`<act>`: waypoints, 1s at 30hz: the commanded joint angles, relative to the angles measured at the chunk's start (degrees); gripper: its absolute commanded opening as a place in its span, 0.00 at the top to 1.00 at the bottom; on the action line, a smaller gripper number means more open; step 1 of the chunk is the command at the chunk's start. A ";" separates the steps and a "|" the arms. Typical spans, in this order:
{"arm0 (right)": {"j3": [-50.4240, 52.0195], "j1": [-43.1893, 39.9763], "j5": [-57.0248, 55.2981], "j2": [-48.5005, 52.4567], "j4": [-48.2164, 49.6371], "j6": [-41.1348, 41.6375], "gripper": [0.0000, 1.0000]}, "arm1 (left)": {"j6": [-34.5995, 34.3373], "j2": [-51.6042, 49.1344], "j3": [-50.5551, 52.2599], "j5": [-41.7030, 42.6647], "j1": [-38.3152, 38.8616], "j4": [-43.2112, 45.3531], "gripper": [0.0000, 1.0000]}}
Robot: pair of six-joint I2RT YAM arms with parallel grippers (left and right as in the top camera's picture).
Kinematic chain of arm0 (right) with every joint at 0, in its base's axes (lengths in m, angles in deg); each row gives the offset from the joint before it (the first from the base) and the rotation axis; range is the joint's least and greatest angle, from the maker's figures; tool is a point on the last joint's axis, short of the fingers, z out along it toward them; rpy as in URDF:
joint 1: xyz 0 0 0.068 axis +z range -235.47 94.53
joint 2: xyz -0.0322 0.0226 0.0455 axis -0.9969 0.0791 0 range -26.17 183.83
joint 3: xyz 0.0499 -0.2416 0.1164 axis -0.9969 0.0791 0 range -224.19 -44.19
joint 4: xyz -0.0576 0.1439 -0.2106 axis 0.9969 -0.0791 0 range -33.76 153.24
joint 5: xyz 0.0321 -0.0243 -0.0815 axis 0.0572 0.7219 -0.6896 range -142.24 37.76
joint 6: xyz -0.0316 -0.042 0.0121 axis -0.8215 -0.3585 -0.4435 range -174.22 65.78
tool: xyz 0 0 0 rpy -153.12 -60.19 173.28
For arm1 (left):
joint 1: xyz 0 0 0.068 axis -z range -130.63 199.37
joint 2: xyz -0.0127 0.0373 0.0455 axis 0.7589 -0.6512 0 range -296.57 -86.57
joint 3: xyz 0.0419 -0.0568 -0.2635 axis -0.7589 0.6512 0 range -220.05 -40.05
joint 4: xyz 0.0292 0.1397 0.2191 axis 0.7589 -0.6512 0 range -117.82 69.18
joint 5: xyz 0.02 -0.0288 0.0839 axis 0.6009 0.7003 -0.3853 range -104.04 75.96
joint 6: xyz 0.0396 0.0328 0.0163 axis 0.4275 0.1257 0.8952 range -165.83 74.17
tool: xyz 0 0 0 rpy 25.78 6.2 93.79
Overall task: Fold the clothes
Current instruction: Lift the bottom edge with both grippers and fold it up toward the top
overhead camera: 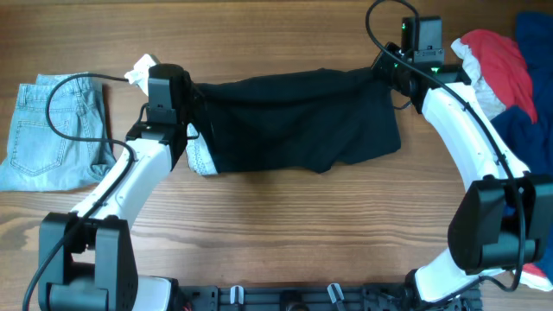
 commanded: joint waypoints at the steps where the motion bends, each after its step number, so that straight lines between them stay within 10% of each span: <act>1: -1.36 -0.46 -0.94 1.05 -0.72 -3.93 0.12 | 6.93 0.85 -1.22 -1.11 -0.48 -2.73 0.54; 12: -1.33 -3.98 -0.94 -0.42 -28.79 -6.23 0.00 | 9.90 7.72 -3.06 17.81 -0.37 -35.85 0.44; 20: -1.33 -3.98 7.39 -0.42 -32.04 -12.44 0.00 | 9.92 -5.31 -3.06 14.67 -0.44 -31.93 0.11; 30: -1.33 -3.96 7.48 -0.42 -32.41 -13.07 0.01 | 10.38 -15.28 -3.06 22.45 -0.37 -20.50 0.30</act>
